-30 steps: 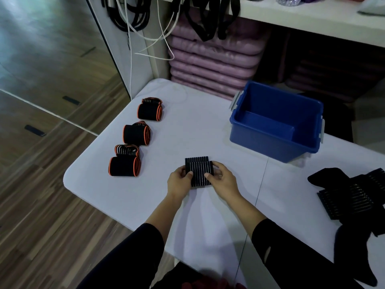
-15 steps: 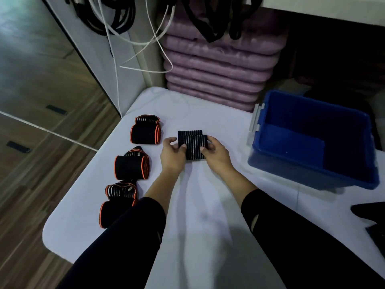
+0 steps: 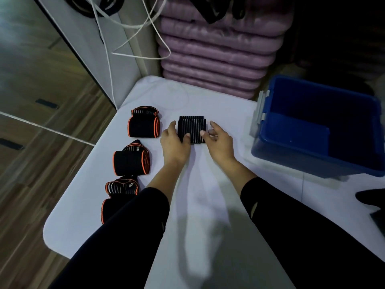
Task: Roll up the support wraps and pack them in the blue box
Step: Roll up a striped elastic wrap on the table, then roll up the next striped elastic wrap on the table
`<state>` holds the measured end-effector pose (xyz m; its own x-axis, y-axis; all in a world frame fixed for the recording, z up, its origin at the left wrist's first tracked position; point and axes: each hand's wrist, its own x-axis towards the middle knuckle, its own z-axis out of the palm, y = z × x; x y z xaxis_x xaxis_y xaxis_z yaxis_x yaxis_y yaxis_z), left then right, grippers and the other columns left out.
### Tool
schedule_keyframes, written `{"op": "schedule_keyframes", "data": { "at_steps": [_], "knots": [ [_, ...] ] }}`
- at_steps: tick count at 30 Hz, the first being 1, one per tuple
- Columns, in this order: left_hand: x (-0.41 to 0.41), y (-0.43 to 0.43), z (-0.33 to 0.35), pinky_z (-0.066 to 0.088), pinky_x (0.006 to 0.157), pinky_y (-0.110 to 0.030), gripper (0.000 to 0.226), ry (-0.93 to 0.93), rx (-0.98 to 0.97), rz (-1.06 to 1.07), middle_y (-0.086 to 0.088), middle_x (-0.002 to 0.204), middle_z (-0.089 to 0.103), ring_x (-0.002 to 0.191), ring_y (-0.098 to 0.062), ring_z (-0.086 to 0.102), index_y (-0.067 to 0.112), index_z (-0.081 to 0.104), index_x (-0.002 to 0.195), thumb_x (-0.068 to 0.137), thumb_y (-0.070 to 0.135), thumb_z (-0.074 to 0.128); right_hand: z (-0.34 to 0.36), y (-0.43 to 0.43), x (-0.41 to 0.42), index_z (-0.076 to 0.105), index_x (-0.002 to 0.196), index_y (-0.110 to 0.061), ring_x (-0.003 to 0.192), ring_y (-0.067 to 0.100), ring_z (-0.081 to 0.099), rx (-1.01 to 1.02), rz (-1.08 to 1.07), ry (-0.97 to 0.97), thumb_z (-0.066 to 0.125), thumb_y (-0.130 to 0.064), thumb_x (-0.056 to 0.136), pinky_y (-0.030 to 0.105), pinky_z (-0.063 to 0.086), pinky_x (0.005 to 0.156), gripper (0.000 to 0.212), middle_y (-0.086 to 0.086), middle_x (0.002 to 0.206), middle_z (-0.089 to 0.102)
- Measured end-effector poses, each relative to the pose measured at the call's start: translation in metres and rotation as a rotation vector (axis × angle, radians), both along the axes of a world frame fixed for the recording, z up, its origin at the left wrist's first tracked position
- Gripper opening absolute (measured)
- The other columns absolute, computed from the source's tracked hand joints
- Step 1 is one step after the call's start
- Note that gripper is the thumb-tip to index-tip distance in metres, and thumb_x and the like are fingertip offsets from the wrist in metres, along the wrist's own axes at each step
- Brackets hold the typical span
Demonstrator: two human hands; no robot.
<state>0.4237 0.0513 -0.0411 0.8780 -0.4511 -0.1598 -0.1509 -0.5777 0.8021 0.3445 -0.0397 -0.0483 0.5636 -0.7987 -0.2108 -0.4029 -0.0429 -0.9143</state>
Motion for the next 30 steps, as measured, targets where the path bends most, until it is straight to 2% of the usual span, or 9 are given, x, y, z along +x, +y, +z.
{"op": "schedule_keyframes", "data": {
  "at_steps": [4,7,11,14,18,21,25,28,30],
  "knots": [
    [-0.028,0.011,0.009,0.038,0.094,-0.032,0.055,-0.092,0.052,-0.005,-0.019,0.13,0.039,0.118,-0.032,0.043,0.009,0.034,0.138,0.088,0.017,0.056,0.009,0.012,-0.034,0.055,0.125,-0.015,0.095,0.015,0.059,-0.037,0.012,-0.008,0.063,-0.027,0.087,0.024,0.047,0.091,0.041,0.005,0.111,0.061],
    [-0.069,0.022,0.013,0.04,0.095,-0.035,0.048,-0.095,0.069,-0.051,-0.016,0.128,0.041,0.117,-0.031,0.045,0.01,0.04,0.132,0.087,0.017,0.056,0.016,0.027,-0.084,0.059,0.118,-0.015,0.097,0.012,0.058,-0.153,0.065,0.008,0.063,-0.026,0.088,0.015,0.046,0.085,0.032,0.003,0.114,0.06],
    [-0.133,0.036,0.011,0.042,0.097,-0.033,0.034,-0.071,0.108,-0.163,-0.012,0.124,0.047,0.112,-0.028,0.05,0.012,0.054,0.121,0.087,0.017,0.056,0.015,0.037,-0.17,0.059,0.117,-0.019,0.102,0.013,0.057,-0.252,0.036,0.104,0.059,-0.027,0.09,0.032,0.049,0.094,0.028,0.0,0.117,0.059],
    [-0.183,0.037,0.009,0.044,0.099,-0.034,0.028,-0.043,0.12,-0.268,-0.008,0.12,0.049,0.11,-0.026,0.052,0.016,0.06,0.114,0.086,0.017,0.057,0.017,0.037,-0.241,0.061,0.113,-0.016,0.099,0.019,0.058,-0.301,-0.077,0.107,0.06,-0.023,0.09,0.04,0.051,0.092,0.024,0.002,0.112,0.061],
    [-0.256,0.023,0.01,0.043,0.098,-0.035,0.028,-0.11,0.122,-0.462,-0.006,0.119,0.051,0.111,-0.025,0.048,0.019,0.061,0.113,0.085,0.018,0.058,0.024,0.025,-0.331,0.062,0.108,-0.015,0.092,0.021,0.059,-0.359,-0.24,0.134,0.062,-0.019,0.088,0.044,0.051,0.086,0.021,0.002,0.105,0.062],
    [-0.309,0.003,0.015,0.043,0.097,-0.031,0.027,-0.102,0.071,-0.579,-0.002,0.116,0.051,0.108,-0.021,0.049,0.022,0.062,0.109,0.084,0.018,0.058,0.031,0.014,-0.395,0.064,0.107,-0.01,0.087,0.022,0.059,-0.417,-0.33,0.133,0.058,-0.026,0.085,0.044,0.052,0.081,0.028,0.005,0.102,0.064],
    [-0.365,-0.027,0.026,0.034,0.089,-0.013,0.026,-0.056,0.031,-0.738,-0.003,0.114,0.056,0.106,-0.02,0.049,0.02,0.064,0.108,0.083,0.016,0.057,0.03,0.004,-0.464,0.064,0.107,-0.01,0.087,0.021,0.057,-0.387,-0.405,0.212,0.052,-0.046,0.079,0.033,0.047,0.078,0.048,0.0,0.094,0.06],
    [-0.399,-0.045,0.034,0.038,0.088,-0.017,0.03,-0.005,-0.012,-0.779,-0.006,0.113,0.057,0.103,-0.021,0.053,0.017,0.064,0.109,0.081,0.013,0.054,0.023,-0.004,-0.507,0.064,0.107,-0.012,0.093,0.027,0.057,-0.316,-0.388,0.344,0.07,-0.031,0.075,0.036,0.047,0.083,0.037,0.006,0.098,0.063],
    [-0.418,-0.054,0.041,0.044,0.087,-0.021,0.029,0.02,-0.031,-0.761,-0.007,0.113,0.056,0.097,-0.022,0.057,0.015,0.064,0.108,0.081,0.009,0.056,0.017,-0.005,-0.531,0.065,0.108,-0.01,0.096,0.028,0.057,-0.31,-0.298,0.393,0.08,-0.02,0.065,0.032,0.046,0.083,0.046,0.01,0.103,0.064]
  ]
}}
